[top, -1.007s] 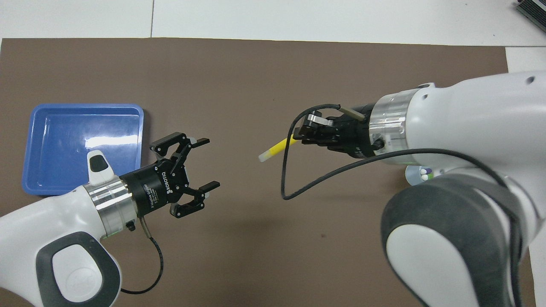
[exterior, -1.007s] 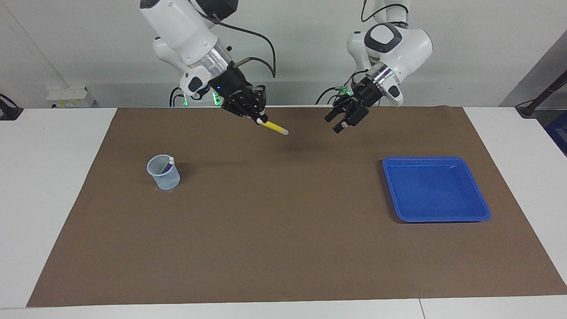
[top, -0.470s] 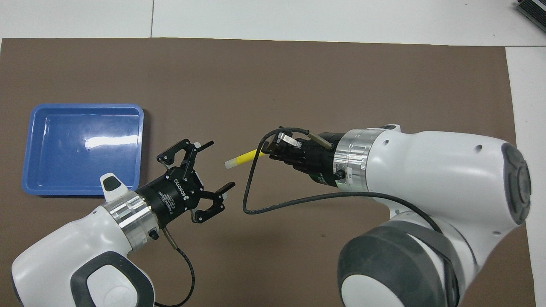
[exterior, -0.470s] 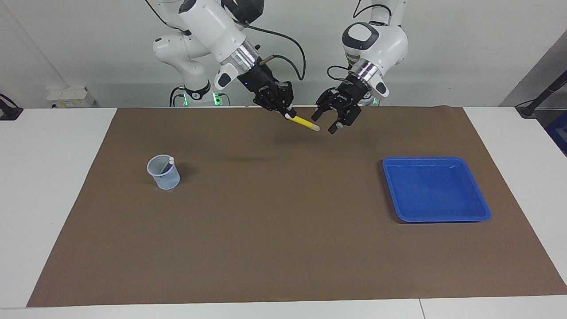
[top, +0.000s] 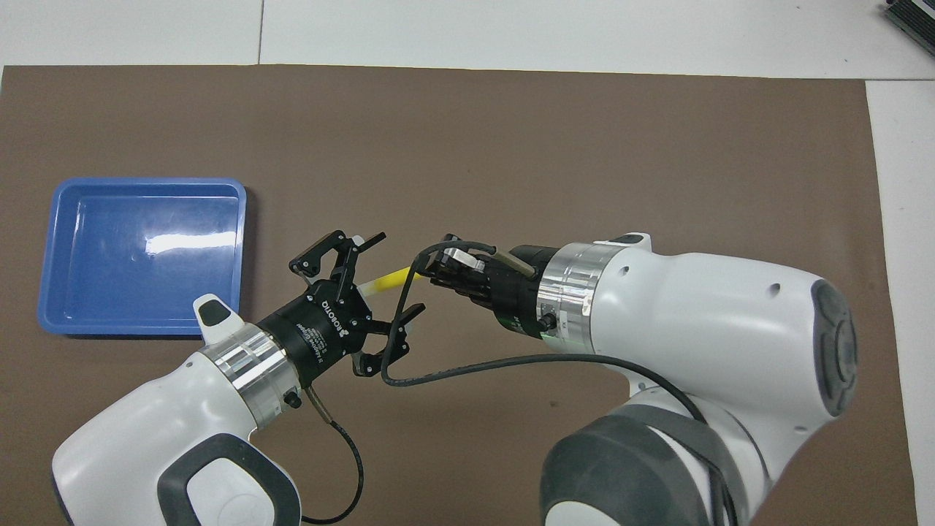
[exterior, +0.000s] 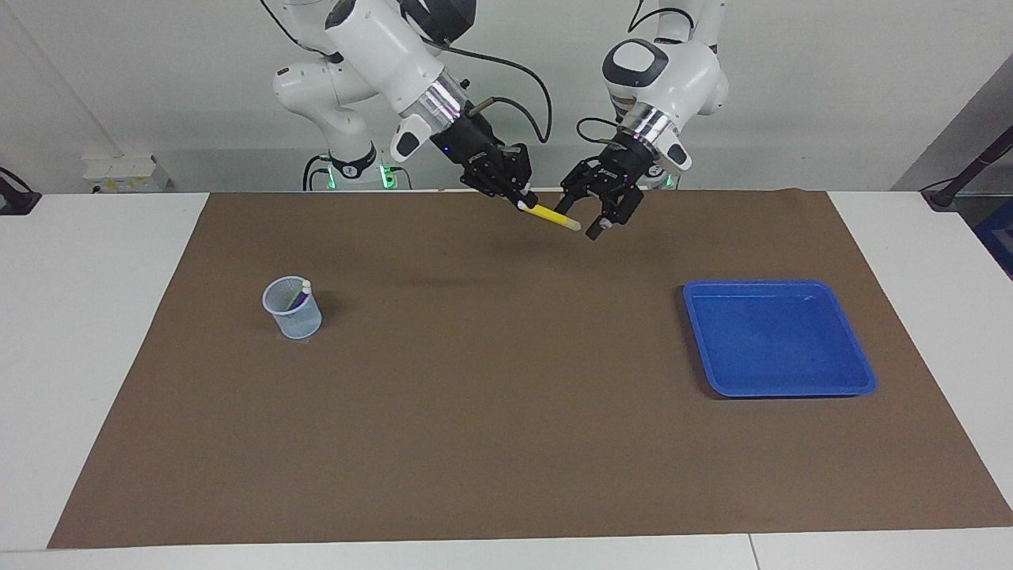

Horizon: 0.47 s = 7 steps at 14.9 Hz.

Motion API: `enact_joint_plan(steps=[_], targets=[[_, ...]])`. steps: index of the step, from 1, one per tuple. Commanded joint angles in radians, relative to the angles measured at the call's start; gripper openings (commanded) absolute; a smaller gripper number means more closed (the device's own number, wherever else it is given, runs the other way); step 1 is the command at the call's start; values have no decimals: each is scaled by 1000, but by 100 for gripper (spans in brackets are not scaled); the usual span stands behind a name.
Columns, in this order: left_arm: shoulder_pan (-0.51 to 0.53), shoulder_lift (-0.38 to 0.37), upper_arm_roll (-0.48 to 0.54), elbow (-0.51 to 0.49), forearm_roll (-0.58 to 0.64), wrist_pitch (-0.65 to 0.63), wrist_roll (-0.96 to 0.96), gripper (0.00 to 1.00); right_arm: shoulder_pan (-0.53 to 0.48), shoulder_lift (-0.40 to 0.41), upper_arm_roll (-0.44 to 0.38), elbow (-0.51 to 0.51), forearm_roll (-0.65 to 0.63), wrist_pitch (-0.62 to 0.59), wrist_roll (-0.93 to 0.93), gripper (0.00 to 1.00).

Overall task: Right arm passes pens to left for tray arrangement
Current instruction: 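Lift the yellow pen toward the left gripper while the left gripper approaches, then close the left gripper on the yellow pen held by the right gripper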

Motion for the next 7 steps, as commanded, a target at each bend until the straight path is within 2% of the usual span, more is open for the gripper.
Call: enact_joint_plan(steps=[1, 7], targets=[[-19, 22, -6, 29, -18, 29, -1, 97, -1, -28, -1, -32, 29, 13, 2, 0], [-17, 6, -6, 26, -12, 20, 23, 93, 1, -20, -1, -29, 27, 21, -7, 0]])
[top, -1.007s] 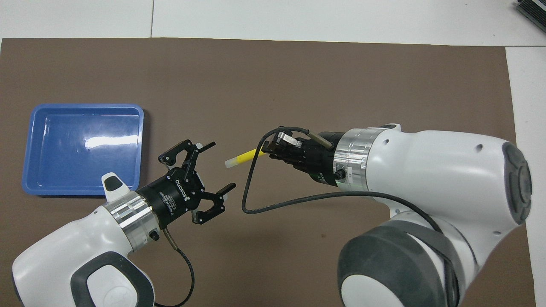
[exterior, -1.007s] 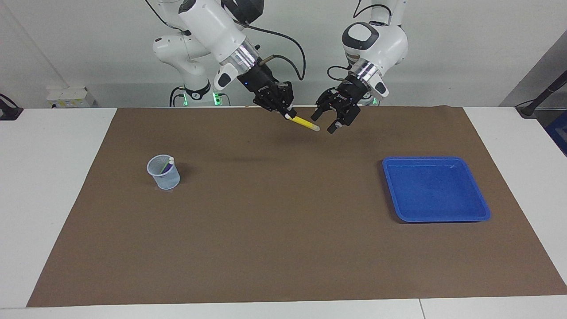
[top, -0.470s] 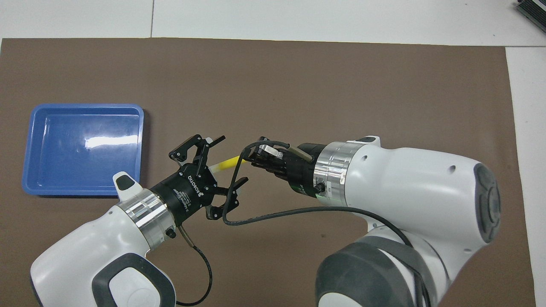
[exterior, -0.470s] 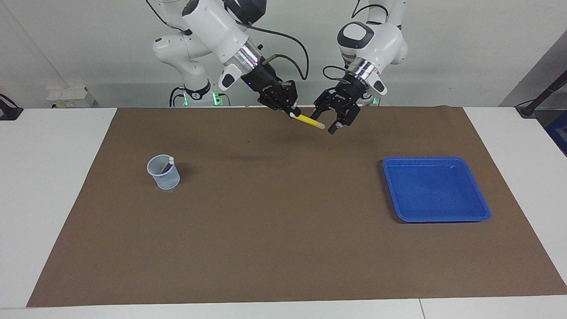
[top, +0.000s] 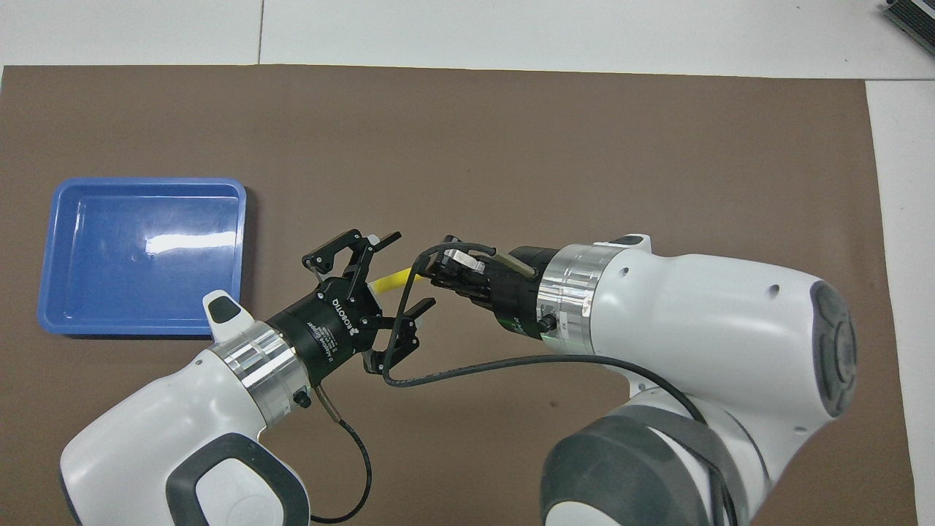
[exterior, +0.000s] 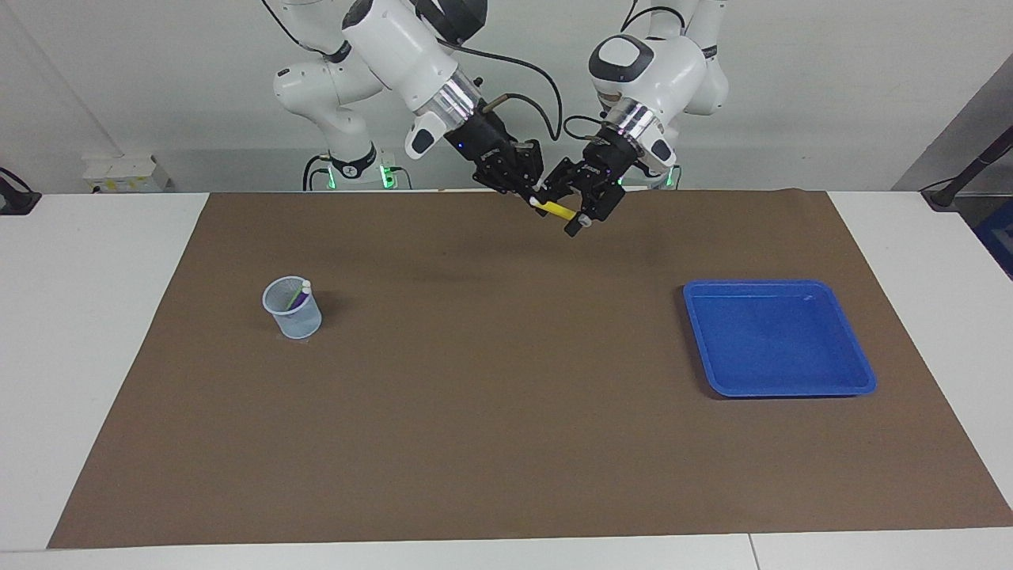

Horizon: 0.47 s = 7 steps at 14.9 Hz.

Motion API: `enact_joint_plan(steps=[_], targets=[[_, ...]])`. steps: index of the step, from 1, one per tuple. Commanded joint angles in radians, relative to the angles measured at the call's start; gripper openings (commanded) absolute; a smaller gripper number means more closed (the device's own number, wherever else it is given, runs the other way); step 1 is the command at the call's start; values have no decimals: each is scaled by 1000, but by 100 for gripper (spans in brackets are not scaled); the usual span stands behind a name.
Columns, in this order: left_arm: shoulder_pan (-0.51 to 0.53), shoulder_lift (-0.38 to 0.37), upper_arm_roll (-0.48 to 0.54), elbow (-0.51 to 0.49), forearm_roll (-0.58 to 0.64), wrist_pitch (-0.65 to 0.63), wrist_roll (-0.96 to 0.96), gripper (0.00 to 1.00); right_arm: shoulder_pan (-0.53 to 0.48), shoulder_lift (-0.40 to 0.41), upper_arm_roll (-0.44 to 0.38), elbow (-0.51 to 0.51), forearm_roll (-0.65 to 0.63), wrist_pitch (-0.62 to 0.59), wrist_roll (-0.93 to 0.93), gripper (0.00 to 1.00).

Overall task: Right arm passes pens to left for tray arrangement
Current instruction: 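Close the left gripper on the yellow pen held by the right gripper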

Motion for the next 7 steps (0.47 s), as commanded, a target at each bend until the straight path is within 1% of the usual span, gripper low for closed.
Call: enact_joint_plan(steps=[1, 4, 7], targets=[[-15, -7, 5, 2, -11, 15, 18, 92, 2, -16, 0, -26, 27, 24, -9, 0], [-8, -13, 5, 1, -8, 5, 22, 92, 7, -16, 0, -26, 29, 21, -12, 0], [8, -16, 8, -1, -6, -19, 24, 86, 5, -14, 0, -26, 27, 16, -14, 0]])
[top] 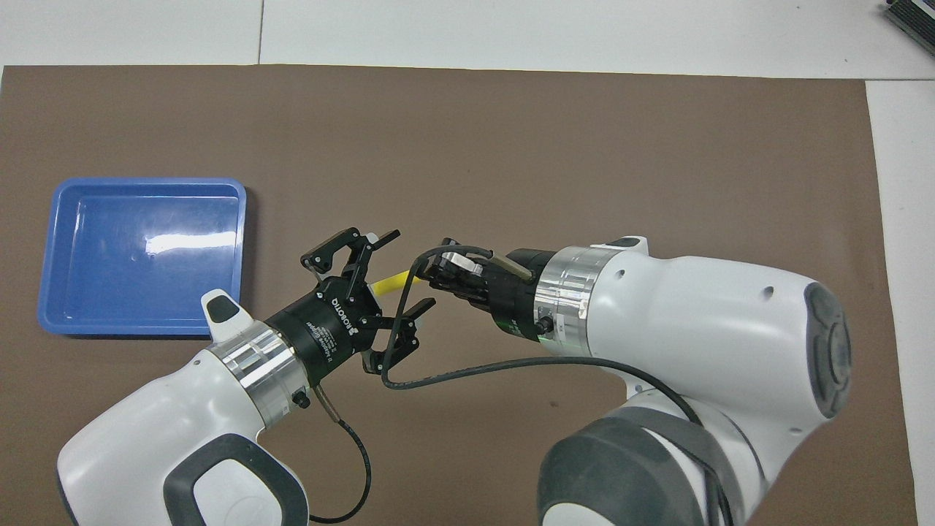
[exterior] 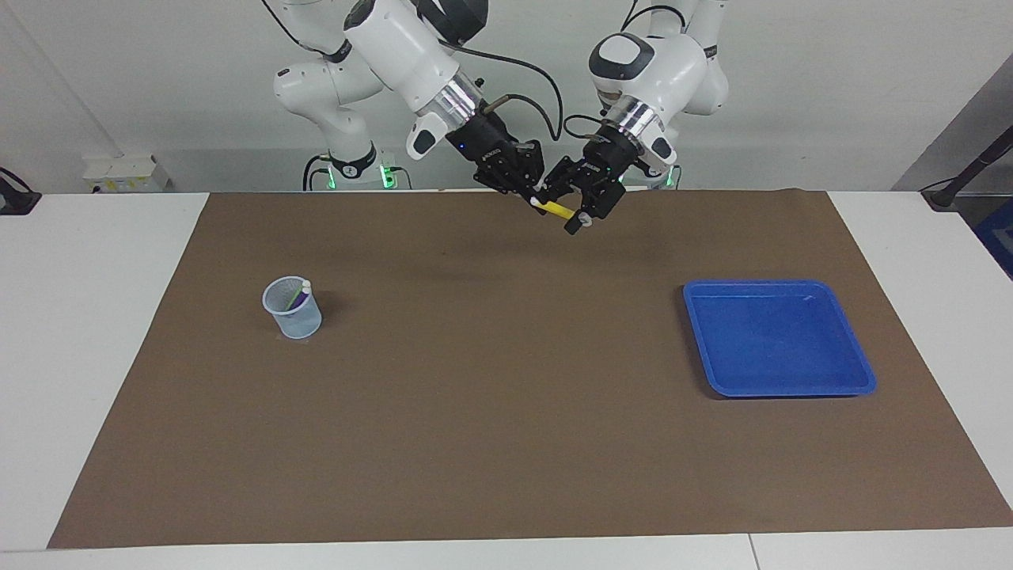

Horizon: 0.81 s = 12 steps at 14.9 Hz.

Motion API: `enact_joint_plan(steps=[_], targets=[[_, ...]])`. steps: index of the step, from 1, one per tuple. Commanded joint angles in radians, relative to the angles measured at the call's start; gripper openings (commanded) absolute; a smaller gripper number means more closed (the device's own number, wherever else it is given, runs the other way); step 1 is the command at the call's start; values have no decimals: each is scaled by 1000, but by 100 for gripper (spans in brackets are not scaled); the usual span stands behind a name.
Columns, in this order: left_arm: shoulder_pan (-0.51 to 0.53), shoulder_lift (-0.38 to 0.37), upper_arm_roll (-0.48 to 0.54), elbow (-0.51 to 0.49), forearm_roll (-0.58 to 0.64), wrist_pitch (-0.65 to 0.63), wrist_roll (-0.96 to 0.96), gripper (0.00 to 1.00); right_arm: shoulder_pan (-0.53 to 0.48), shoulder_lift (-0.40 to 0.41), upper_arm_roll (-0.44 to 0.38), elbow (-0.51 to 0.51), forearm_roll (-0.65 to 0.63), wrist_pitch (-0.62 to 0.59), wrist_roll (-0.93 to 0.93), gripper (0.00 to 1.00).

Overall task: Right arm passes pens to left for tray arrangement
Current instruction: 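Close the left gripper on the yellow pen held by the right gripper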

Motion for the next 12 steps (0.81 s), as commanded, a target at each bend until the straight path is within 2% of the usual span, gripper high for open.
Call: enact_joint_plan(steps=[1, 2, 6, 8, 10, 11, 12], targets=[[12, -15, 7, -3, -6, -19, 18, 82, 1, -14, 0, -22, 29, 10, -18, 0], [13, -17, 7, -3, -5, -27, 21, 75, 1, -14, 0, -22, 27, 2, -21, 0], [38, -28, 8, -3, 0, -60, 35, 34, -4, -19, -1, -22, 25, -52, -55, 0], [41, -38, 8, -4, 12, -70, 35, 20, -7, -19, -1, -20, 25, -52, -57, 0], [41, -40, 8, -12, 15, -73, 35, 21, -7, -19, -1, -20, 25, -52, -57, 0], [41, -46, 8, -15, 17, -73, 35, 29, -7, -19, -1, -20, 25, -52, -57, 0], [41, -58, 8, -27, 17, -73, 35, 55, -7, -19, -1, -20, 25, -52, -57, 0]])
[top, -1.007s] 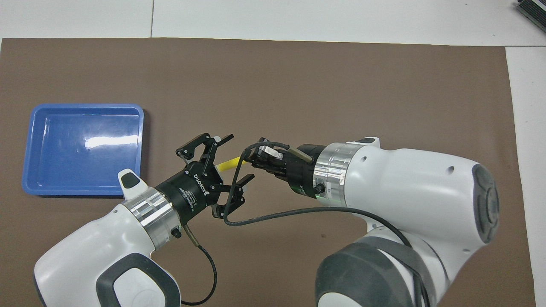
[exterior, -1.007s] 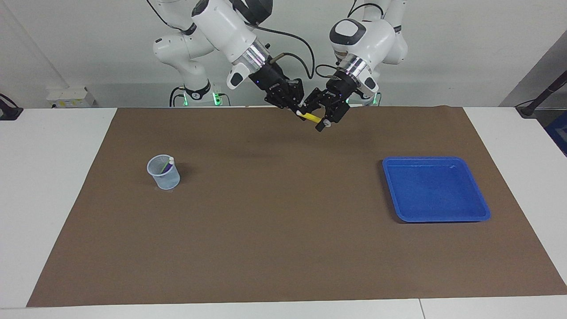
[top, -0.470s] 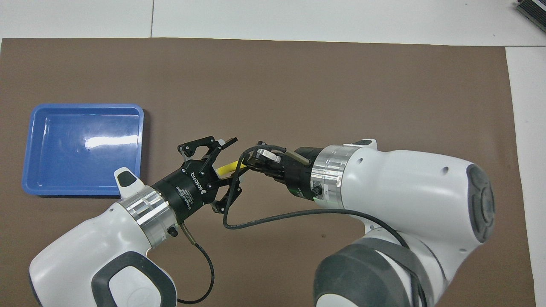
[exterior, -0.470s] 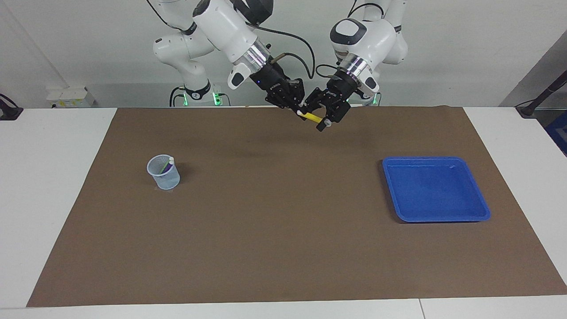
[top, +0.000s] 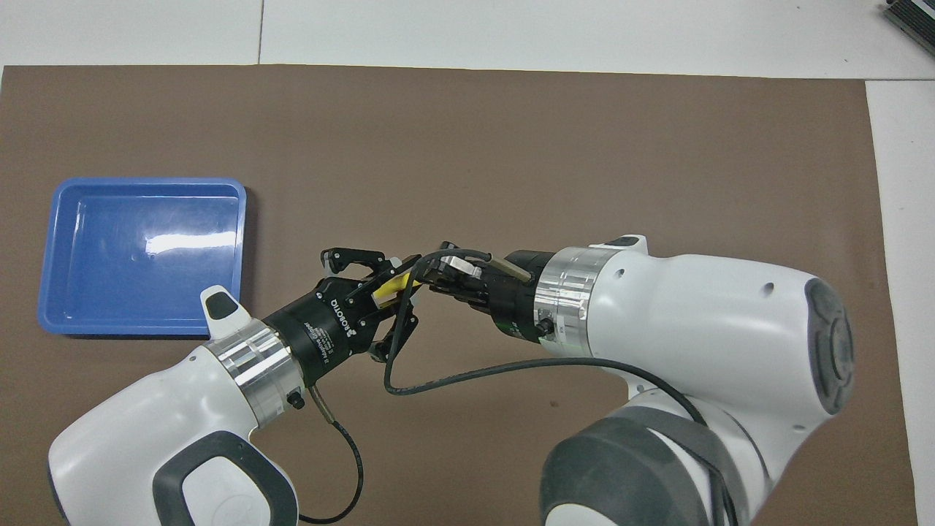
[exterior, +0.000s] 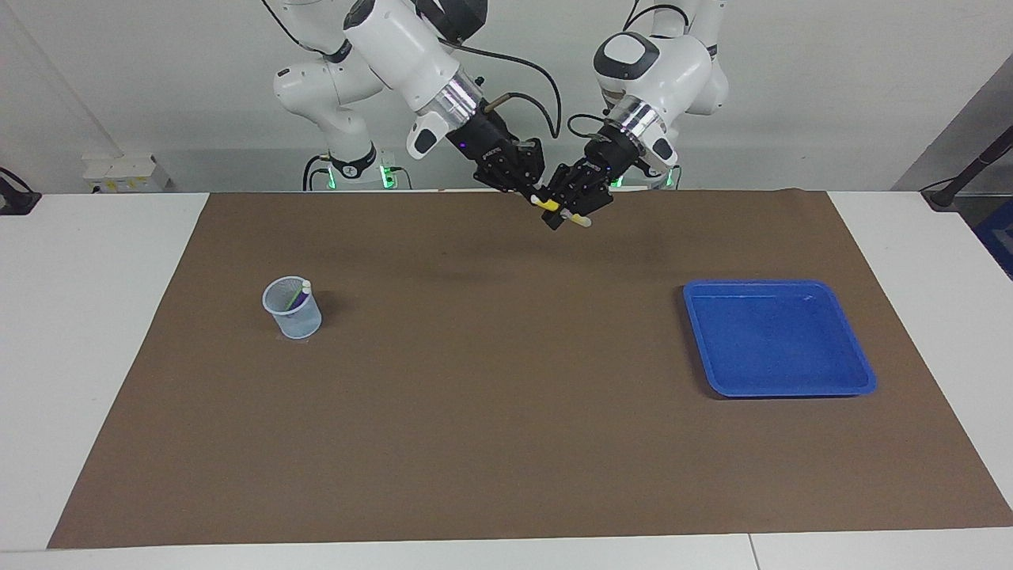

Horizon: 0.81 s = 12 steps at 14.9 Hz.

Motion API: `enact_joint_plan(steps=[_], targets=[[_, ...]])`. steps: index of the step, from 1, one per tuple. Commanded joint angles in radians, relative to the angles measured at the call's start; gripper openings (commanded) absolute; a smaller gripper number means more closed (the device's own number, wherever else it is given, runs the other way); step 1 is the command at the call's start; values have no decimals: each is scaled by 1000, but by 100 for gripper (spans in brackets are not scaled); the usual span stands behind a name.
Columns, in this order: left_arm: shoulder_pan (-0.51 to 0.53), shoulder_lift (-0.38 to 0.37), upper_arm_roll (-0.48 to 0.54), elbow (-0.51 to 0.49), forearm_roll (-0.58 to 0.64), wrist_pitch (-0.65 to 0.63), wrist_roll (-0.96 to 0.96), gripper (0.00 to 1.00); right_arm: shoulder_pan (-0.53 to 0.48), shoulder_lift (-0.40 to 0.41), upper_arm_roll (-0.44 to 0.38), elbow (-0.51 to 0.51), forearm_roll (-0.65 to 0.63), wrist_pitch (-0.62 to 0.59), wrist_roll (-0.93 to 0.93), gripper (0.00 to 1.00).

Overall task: Right arm passes pens to left for tray arrangement
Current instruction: 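Close the left gripper on the yellow pen held by the right gripper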

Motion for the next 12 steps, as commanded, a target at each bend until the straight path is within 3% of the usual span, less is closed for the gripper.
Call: enact_joint_plan(steps=[1, 5, 12], targets=[[27, -57, 5, -31, 12, -25, 11, 58, -8, -19, 2, -26, 25, -25, -39, 0], [83, -77, 4, -36, 53, -114, 10, 59, -8, -19, 2, -26, 25, -25, -41, 0], [86, -75, -3, -36, 58, -96, 10, 53, -12, -17, 2, -26, 25, -28, -47, 0]])
